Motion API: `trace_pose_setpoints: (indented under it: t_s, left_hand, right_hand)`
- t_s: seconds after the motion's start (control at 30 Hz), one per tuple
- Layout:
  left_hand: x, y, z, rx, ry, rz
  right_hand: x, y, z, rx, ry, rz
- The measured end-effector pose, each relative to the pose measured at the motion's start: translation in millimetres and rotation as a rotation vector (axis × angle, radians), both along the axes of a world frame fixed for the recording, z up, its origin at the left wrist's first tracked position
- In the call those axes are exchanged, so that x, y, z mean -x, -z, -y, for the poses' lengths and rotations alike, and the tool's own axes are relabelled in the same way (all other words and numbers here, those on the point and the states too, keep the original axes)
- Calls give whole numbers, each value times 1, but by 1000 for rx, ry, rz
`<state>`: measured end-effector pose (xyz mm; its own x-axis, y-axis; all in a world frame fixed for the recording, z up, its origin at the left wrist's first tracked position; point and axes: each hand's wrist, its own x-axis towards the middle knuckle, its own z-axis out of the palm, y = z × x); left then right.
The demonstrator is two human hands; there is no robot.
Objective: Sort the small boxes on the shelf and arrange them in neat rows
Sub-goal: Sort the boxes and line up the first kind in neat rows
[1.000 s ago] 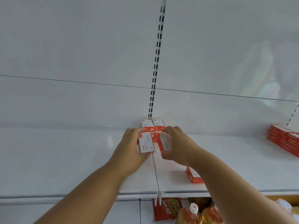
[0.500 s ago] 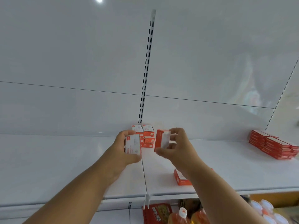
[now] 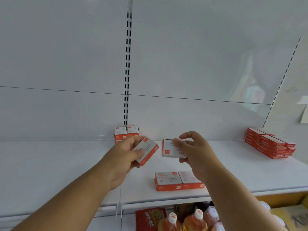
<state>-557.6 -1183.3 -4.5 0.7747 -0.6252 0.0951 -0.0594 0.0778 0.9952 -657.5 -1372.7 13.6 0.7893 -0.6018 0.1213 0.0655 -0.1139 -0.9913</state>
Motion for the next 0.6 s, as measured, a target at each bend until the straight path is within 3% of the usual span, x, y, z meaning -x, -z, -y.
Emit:
trace_pose_setpoints:
  t_s: [0.37,0.6]
  left_hand:
    - [14,-7,50,-230,-201,244]
    - [24,0,58,-226,-233,177]
  right_hand:
    - [32,3,57,25,-133,-83]
    - [20,2,69,-602,-149,22]
